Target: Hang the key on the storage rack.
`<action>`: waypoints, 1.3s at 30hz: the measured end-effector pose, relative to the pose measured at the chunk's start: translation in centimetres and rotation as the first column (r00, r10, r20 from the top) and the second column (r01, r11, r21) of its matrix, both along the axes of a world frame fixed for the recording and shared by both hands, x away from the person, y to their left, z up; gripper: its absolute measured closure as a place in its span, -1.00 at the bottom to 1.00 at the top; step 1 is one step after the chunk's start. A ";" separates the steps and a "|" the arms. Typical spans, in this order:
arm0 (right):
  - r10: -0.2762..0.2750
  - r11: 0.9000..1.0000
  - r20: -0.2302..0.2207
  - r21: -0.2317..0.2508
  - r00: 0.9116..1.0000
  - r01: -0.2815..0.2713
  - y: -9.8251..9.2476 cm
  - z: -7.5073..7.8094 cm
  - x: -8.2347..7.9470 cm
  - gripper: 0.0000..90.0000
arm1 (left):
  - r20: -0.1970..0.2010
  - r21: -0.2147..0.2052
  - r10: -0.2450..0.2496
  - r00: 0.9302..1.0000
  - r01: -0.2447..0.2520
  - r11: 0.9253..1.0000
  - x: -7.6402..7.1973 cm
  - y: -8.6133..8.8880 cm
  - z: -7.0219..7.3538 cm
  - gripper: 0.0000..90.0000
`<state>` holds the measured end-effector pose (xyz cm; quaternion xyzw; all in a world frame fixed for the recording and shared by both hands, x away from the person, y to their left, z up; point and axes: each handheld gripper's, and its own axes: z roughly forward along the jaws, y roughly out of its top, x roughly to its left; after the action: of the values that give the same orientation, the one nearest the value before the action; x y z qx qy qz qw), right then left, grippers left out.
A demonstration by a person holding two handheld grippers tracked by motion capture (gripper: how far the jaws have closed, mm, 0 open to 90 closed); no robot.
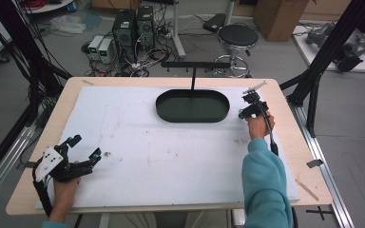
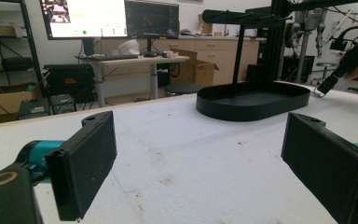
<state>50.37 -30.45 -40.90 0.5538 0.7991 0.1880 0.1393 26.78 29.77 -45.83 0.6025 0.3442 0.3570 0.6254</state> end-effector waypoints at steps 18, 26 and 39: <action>-0.021 0.999 -0.005 0.036 1.000 0.022 -0.7 -0.1 0.1 0.96 | -0.001 0.001 -0.001 1.000 0.001 1.000 0.0 0.0 0.0 -0.76; -0.014 1.000 0.001 0.026 1.000 0.014 -0.7 0.1 0.1 0.99 | -0.001 0.001 -0.001 1.000 0.001 1.000 0.0 0.0 0.0 -0.76; 0.022 0.986 0.121 0.164 0.992 -0.042 -1.6 2.9 -1.2 1.00 | 0.000 0.000 0.000 1.000 0.000 1.000 0.0 0.0 0.0 -0.76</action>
<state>49.17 -32.01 -37.97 0.5386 0.7796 0.2889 0.1367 26.78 29.77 -45.83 0.6025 0.3441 0.3571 0.6253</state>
